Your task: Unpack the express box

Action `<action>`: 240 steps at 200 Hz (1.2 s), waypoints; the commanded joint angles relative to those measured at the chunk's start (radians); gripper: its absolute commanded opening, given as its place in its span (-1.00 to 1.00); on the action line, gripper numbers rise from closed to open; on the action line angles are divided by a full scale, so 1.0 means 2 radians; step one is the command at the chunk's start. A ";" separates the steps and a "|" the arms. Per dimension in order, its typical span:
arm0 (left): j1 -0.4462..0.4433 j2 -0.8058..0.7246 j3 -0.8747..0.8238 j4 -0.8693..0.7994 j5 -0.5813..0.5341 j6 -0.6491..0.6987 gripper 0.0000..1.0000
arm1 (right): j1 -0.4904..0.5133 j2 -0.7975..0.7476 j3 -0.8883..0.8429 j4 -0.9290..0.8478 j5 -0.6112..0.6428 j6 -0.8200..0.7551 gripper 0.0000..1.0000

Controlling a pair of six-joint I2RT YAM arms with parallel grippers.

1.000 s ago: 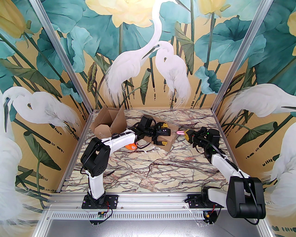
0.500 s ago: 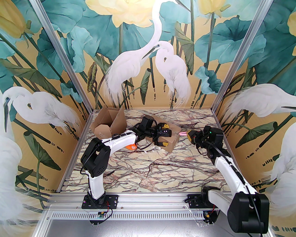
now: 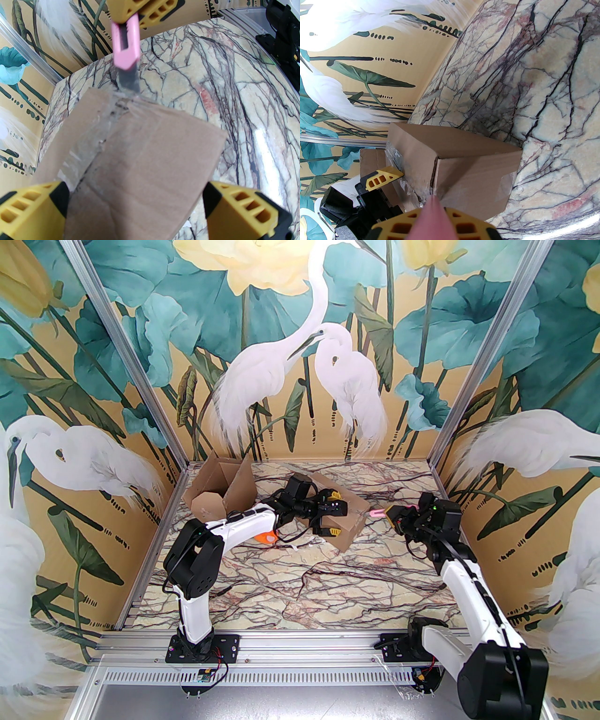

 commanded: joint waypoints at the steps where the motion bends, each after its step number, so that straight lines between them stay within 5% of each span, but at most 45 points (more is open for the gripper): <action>1: 0.010 0.007 0.004 -0.015 -0.017 -0.012 0.99 | -0.007 -0.009 0.003 0.005 -0.017 -0.006 -1.00; 91: 0.007 0.005 0.005 -0.007 -0.018 -0.019 0.99 | 0.013 0.016 -0.035 0.124 -0.022 0.071 -1.00; 240: -0.001 -0.003 -0.008 0.016 -0.035 -0.027 0.99 | 0.030 0.031 -0.039 0.134 0.025 0.067 -1.00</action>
